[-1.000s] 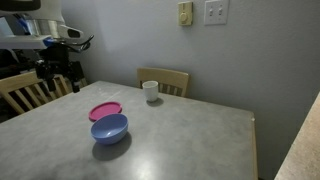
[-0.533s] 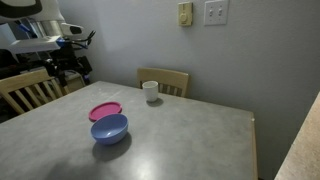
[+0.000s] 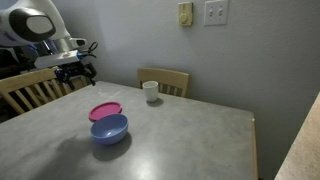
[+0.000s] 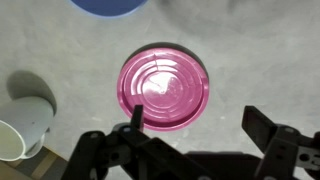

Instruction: Place the pink plate on top of the blue bowl

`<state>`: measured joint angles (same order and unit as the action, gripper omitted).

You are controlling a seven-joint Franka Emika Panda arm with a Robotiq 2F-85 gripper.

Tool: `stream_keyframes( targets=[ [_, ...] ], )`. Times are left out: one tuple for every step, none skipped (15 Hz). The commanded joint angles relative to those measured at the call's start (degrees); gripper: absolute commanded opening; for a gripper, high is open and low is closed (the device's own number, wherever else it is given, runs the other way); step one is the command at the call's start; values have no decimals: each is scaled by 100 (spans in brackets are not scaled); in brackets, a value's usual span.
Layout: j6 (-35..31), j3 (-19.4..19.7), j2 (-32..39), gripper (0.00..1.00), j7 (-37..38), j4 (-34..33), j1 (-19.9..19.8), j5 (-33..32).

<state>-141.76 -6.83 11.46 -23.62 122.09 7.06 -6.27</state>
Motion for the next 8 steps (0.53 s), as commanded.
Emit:
stream_keyframes(
  targets=[
    [81, -216, 833, 100, -718, -598, -134, 91],
    [222, -281, 1043, 100, -964, -764, -169, 96],
    [341, -365, 1302, 100, -1300, -948, -228, 111],
    [498, -402, 1492, 100, -1467, -1103, -257, 76],
    [179, -308, 1033, 100, -966, -633, -149, -23],
    [193, -324, 1202, 100, -1004, -734, -157, -32],
    [180, -326, 1243, 100, -979, -749, -157, -36],
    [181, -327, 1228, 100, -968, -749, -156, -36]
  ],
)
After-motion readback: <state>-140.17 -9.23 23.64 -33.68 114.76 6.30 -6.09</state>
